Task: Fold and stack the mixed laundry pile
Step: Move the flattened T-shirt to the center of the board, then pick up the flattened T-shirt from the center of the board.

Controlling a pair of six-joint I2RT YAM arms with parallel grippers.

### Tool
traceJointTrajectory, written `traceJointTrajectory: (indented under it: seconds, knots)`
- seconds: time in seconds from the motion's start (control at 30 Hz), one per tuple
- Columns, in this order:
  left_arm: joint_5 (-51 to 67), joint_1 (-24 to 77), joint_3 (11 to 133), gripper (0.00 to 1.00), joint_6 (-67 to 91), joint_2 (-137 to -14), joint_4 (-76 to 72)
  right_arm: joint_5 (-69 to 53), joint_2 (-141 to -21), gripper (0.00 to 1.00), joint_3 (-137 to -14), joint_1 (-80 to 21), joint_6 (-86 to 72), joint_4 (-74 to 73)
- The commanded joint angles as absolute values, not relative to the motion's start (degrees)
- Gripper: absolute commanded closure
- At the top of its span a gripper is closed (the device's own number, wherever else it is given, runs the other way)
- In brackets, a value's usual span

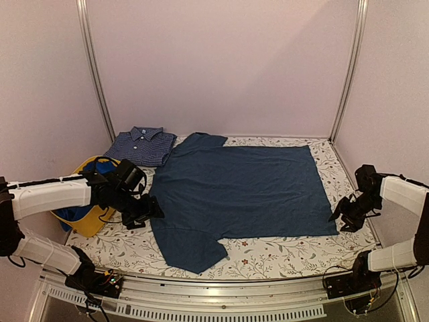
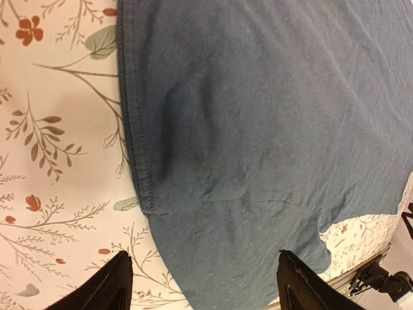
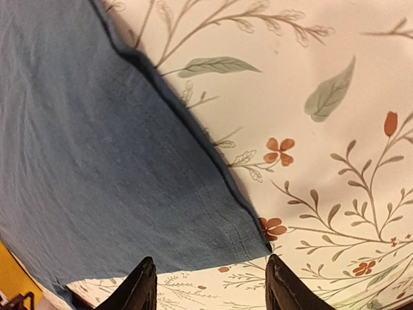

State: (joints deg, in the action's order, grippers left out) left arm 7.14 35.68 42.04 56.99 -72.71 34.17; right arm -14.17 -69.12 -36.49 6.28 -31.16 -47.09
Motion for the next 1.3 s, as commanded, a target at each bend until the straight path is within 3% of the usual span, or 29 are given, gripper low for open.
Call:
traceJointTrajectory:
  seconds: [0.0,0.13,0.5,0.67,0.83,1.17,1.27]
  knots:
    - [7.2,36.4,40.8,0.24,62.8,-70.8,35.3,-11.4,-71.4,0.48,-36.2,6.6,-33.9,-47.0]
    - [6.1,36.3,41.7,0.24,63.5,-70.1,36.7,-11.3,-72.6,0.60,-37.0,6.6,-34.9,-48.2]
    - [5.6,36.3,40.9,0.24,67.0,-69.3,35.9,-11.4,-76.0,0.63,-36.6,6.6,-39.4,-47.8]
    - [5.4,36.3,40.0,0.23,68.3,-69.3,36.0,-11.9,-78.7,0.71,-35.6,6.5,-39.0,-45.9]
    - [6.1,36.3,38.7,0.22,69.2,-67.8,36.6,-13.8,-81.0,0.99,-33.9,6.6,-38.7,-43.3]
    - [7.3,45.4,34.5,0.22,74.6,-66.5,36.5,-16.9,-72.8,1.00,-37.0,6.5,-39.3,-47.4]
    - [6.9,48.4,35.2,0.28,75.8,-69.5,35.1,-17.5,-71.6,1.00,-37.5,6.5,-39.3,-47.9]
